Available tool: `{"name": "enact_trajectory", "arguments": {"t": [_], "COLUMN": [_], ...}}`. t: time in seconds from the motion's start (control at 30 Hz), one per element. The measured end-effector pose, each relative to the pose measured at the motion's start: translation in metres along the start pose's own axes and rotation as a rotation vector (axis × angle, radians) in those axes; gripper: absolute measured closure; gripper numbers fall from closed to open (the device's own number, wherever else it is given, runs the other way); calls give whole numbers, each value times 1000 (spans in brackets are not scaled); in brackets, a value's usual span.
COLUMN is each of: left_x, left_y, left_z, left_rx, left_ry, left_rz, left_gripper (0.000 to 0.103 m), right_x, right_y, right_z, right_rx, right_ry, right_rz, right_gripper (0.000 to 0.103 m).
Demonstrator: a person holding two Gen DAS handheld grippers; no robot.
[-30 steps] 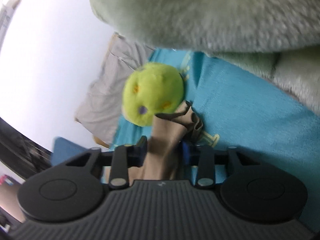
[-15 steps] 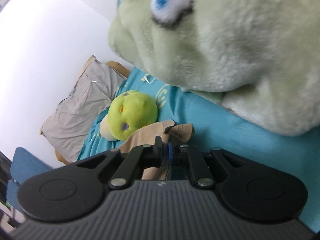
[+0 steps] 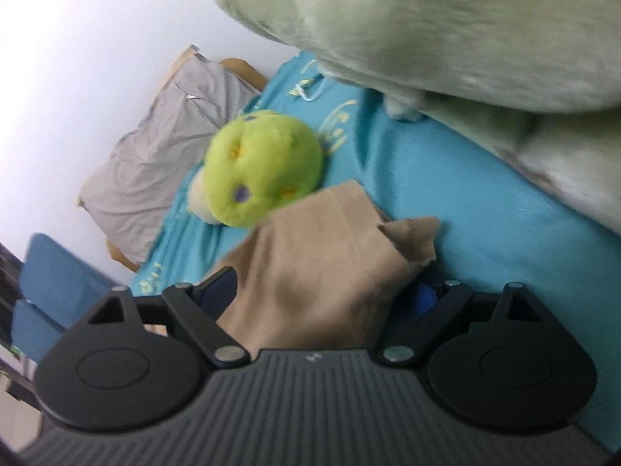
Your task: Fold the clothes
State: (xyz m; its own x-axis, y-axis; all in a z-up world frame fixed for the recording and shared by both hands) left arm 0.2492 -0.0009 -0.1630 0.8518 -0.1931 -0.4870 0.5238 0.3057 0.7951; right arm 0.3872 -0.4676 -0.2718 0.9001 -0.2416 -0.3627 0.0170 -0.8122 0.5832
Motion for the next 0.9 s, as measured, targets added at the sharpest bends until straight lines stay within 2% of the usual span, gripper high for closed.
{"name": "enact_trajectory", "arguments": {"t": [0.03,0.07,0.1,0.17,0.3,0.4,0.6,0.73,0.8,0.83,0.87,0.9], "left_x": [0,0,-1,-6,-24,-41,-65,-69,-67,-64,-61,-58], "left_y": [2,5,8,16,33,48,70,75,75,74,73,71], "left_z": [0,-1,-2,-5,-11,-20,-50,-64,-67,-67,-66,-65], "left_rx": [3,6,5,6,26,54,57,37,45,49,52,55], "left_ry": [6,11,16,30,56,89,170,186,191,193,191,188], "left_rz": [8,17,27,48,83,117,143,131,125,119,112,104], "left_gripper": [0,0,0,0,0,0,0,0,0,0,0,0], "right_x": [0,-1,-3,-5,-32,-50,-32,-25,-28,-30,-32,-37], "right_y": [0,-1,-1,-3,-11,-42,-151,-221,-239,-243,-242,-239], "right_z": [-8,-15,-24,-57,-129,-192,-281,-286,-281,-278,-274,-270], "right_rx": [-49,-98,-154,-274,-455,-645,-897,-987,-1019,-1016,-986,-955], "right_ry": [-3,-5,-5,11,50,108,239,303,316,325,343,360], "right_rz": [-6,-11,-3,83,190,233,105,-39,-92,-123,-167,-199], "right_gripper": [73,94,94,95,95,95,95,94,92,88,67,50]}}
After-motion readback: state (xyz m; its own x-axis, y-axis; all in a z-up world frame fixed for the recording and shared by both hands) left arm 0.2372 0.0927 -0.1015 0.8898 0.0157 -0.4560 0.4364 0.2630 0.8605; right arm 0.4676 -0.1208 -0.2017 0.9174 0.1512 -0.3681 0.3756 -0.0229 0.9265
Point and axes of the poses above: each gripper's, at about its wrist camera, not at the fingertips, and x roughly the way its jaws point, z to its right, y to its top, the point moved 6 cm from there along x, roughly the way its jaws point, and after that the axes turned 8 degrees about z, right-handed, at the moved point
